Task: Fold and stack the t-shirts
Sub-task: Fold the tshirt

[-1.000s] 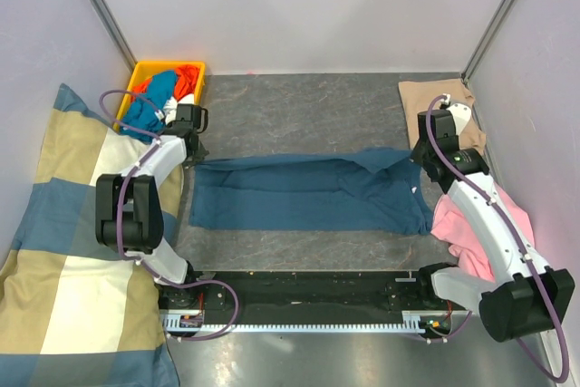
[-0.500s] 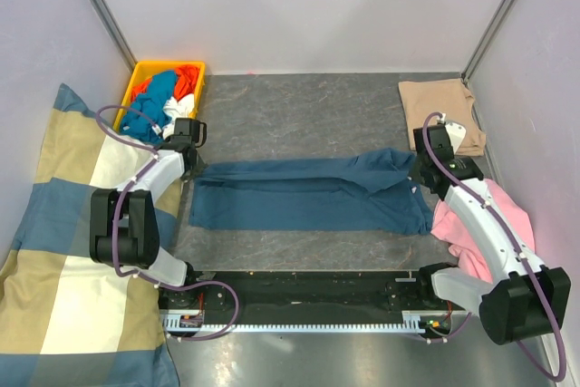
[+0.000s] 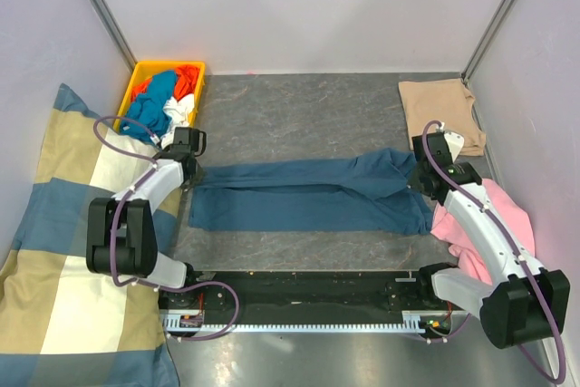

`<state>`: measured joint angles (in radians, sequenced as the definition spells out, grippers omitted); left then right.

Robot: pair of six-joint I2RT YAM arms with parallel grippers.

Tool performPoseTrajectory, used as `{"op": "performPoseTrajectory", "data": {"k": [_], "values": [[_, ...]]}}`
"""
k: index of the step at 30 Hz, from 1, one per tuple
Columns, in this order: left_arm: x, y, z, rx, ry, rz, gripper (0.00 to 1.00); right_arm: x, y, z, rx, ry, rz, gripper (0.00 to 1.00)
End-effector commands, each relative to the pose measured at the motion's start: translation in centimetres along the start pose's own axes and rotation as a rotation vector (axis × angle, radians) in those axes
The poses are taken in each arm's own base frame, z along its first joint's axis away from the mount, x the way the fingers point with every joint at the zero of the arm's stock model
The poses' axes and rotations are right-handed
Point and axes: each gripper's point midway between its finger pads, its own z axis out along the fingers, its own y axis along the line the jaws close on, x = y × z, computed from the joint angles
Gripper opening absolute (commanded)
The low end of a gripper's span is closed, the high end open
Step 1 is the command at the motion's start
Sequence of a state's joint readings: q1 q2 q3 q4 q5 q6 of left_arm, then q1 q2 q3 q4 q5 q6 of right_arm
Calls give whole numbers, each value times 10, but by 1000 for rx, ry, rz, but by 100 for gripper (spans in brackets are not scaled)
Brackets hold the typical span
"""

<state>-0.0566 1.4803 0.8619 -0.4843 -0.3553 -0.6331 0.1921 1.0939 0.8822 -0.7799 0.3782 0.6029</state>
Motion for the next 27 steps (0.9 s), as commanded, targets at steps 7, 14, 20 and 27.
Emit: {"op": "performPoseTrajectory", "data": {"k": [7,14,20,27], "values": [[11,14,-8,5,-23,-80,2,6,-6,-5,-1,3,33,1],[20,20,-16,17,-20,-115,48,7,-8,-15,-20,-6,84,43],[0,25,-41,52,-121,-164,100,-12,-12,-28,-13,-91,128,57],[-22,14,-69,156,-197,-180,100,-15,12,-18,-103,-64,51,61]]}}
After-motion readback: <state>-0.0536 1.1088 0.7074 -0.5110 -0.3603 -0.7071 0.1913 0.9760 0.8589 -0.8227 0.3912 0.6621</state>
